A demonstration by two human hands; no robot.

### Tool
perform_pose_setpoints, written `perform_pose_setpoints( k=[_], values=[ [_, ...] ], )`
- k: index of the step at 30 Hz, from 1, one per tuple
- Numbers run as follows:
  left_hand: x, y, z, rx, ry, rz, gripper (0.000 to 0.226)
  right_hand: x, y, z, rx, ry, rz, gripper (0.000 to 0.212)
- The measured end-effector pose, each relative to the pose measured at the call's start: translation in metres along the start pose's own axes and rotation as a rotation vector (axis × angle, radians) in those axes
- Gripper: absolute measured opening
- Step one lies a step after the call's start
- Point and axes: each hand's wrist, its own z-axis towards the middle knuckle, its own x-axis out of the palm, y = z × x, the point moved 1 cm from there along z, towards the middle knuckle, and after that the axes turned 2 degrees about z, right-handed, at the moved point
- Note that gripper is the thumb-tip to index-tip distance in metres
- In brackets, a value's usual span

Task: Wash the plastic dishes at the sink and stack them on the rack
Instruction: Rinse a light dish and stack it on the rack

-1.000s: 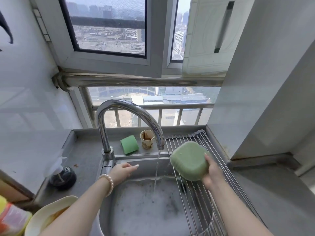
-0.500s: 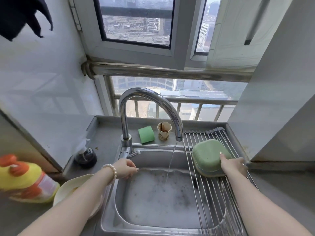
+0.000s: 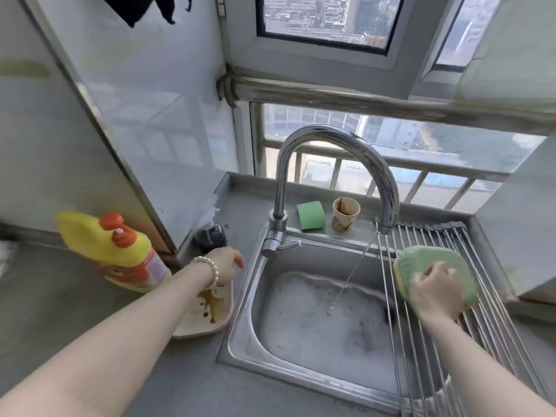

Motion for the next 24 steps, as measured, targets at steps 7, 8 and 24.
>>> perform_pose_setpoints(
  k=[7, 8, 24],
  values=[
    [0.02, 0.036, 0.008, 0.03, 0.043, 0.395, 0.055, 0.044, 0.094, -0.089, -0.324, 0.456, 0.192, 0.011],
    [0.021, 0.038, 0.012, 0.045, 0.011, 0.404, 0.046, 0.048, 0.104, -0.101, -0.341, 0.51, 0.208, 0.01],
    [-0.021, -0.031, 0.017, 0.349, 0.068, 0.879, 0.024, 0.048, 0.132, -0.126, -0.246, 0.832, 0.319, 0.027]
  ],
)
